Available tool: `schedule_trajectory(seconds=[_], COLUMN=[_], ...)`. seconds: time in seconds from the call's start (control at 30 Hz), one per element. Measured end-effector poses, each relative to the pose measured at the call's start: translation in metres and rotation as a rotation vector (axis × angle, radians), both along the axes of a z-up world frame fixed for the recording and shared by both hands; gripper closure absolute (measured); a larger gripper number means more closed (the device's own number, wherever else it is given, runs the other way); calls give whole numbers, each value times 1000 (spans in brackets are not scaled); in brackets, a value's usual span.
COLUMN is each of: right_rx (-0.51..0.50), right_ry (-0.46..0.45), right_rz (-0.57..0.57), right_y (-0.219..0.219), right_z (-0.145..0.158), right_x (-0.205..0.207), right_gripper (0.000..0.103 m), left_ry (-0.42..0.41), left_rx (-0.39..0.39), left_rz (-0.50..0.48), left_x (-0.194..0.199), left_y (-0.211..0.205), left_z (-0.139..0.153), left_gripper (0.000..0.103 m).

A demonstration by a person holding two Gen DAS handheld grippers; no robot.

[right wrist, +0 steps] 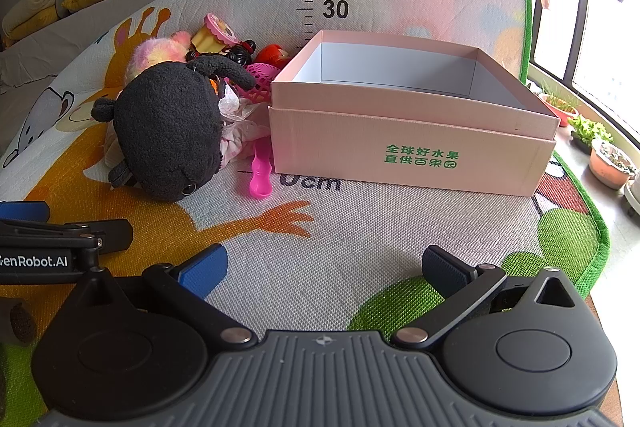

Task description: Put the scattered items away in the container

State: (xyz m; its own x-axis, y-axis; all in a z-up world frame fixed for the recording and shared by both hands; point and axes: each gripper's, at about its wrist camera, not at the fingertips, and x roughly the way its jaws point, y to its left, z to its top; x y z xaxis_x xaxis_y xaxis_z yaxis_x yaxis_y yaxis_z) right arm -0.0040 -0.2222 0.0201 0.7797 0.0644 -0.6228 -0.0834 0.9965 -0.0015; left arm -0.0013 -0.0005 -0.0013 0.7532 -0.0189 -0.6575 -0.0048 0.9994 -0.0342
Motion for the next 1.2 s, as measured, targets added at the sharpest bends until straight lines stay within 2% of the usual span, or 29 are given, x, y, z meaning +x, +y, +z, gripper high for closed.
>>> schedule_trajectory(seconds=[0.4, 0.73, 1.0, 1.2], right_rx=[-5, 1, -3, -5], right_ry=[12, 111, 124, 102], right_rz=[0, 46, 119, 145], right_y=[0, -4, -10, -11], right_z=[1, 9, 10, 9], right_x=[3, 12, 9, 6], right_gripper=[0, 0, 0, 0], left_ry=[7, 16, 61, 35], left_rx=[26, 38, 40, 42], left_rz=[6, 9, -72, -90], left_x=[0, 0, 0, -5], left_y=[-2, -5, 2, 2], left_z=[-1, -1, 2, 0], left_gripper=[0, 0, 0, 0])
